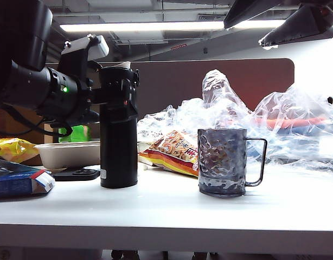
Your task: Pick up the black thermos, pour some water into the cup, then place the black thermos back on the table.
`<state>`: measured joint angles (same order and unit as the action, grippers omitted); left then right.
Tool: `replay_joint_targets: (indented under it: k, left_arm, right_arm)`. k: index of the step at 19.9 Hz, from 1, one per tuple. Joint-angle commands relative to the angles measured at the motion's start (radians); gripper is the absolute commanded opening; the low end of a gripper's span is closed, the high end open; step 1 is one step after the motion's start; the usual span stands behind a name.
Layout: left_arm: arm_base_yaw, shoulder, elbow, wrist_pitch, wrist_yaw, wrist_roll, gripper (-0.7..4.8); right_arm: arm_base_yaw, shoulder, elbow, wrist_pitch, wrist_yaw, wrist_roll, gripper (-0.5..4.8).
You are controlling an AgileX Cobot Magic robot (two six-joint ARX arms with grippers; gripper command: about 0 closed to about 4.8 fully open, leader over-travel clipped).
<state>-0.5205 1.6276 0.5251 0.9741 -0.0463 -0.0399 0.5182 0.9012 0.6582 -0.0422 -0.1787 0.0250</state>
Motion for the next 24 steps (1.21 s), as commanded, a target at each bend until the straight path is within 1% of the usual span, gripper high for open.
replay_joint_targets:
  k: [1, 5, 9, 14, 16, 17, 18, 19, 20, 21, 23, 24]
  left_arm:
    - [-0.001, 0.025, 0.007, 0.005, -0.003, 0.003, 4.79]
    - [-0.001, 0.069, 0.016, 0.026, -0.003, 0.003, 4.79]
    - [-0.001, 0.134, 0.053, 0.088, -0.003, 0.003, 4.79]
    - [-0.001, 0.150, 0.077, 0.088, -0.005, 0.003, 4.79]
    - [-0.001, 0.150, 0.077, 0.086, -0.022, 0.003, 4.79]
    - [-0.001, 0.150, 0.077, 0.087, -0.021, 0.003, 4.35]
    - [0.000, 0.150, 0.078, 0.090, -0.021, 0.003, 3.22]
    - [-0.001, 0.150, 0.079, 0.090, -0.021, 0.003, 2.37]
    - [-0.001, 0.150, 0.079, 0.091, -0.021, 0.003, 1.17]
    - [-0.001, 0.150, 0.079, 0.098, -0.021, 0.003, 0.90]
    - [-0.001, 0.149, 0.079, 0.127, -0.016, 0.014, 0.82]
    - [-0.001, 0.145, 0.080, 0.135, 0.004, 0.058, 0.58]
  right_arm:
    - [0.002, -0.003, 0.002, 0.021, 0.001, -0.002, 4.79]
    - [0.002, -0.003, 0.002, 0.022, 0.001, -0.002, 4.79]
    - [0.002, -0.003, 0.002, 0.021, 0.001, -0.003, 4.79]
    - [0.002, -0.003, 0.001, 0.017, 0.000, -0.003, 4.79]
    - [0.002, -0.003, 0.001, 0.016, 0.000, -0.003, 4.79]
    - [0.002, -0.003, 0.001, 0.016, 0.000, -0.003, 4.79]
    - [0.002, -0.003, 0.001, 0.016, 0.001, -0.003, 4.79]
    - [0.002, -0.003, 0.001, 0.016, 0.001, -0.003, 4.79]
    - [0.001, -0.003, 0.001, 0.016, 0.001, -0.003, 4.79]
    - [0.001, -0.003, 0.001, 0.016, 0.001, -0.003, 4.79]
    - [0.000, -0.004, 0.001, 0.016, 0.005, -0.004, 4.79]
    - [0.000, -0.005, 0.001, 0.017, 0.022, -0.008, 4.79]
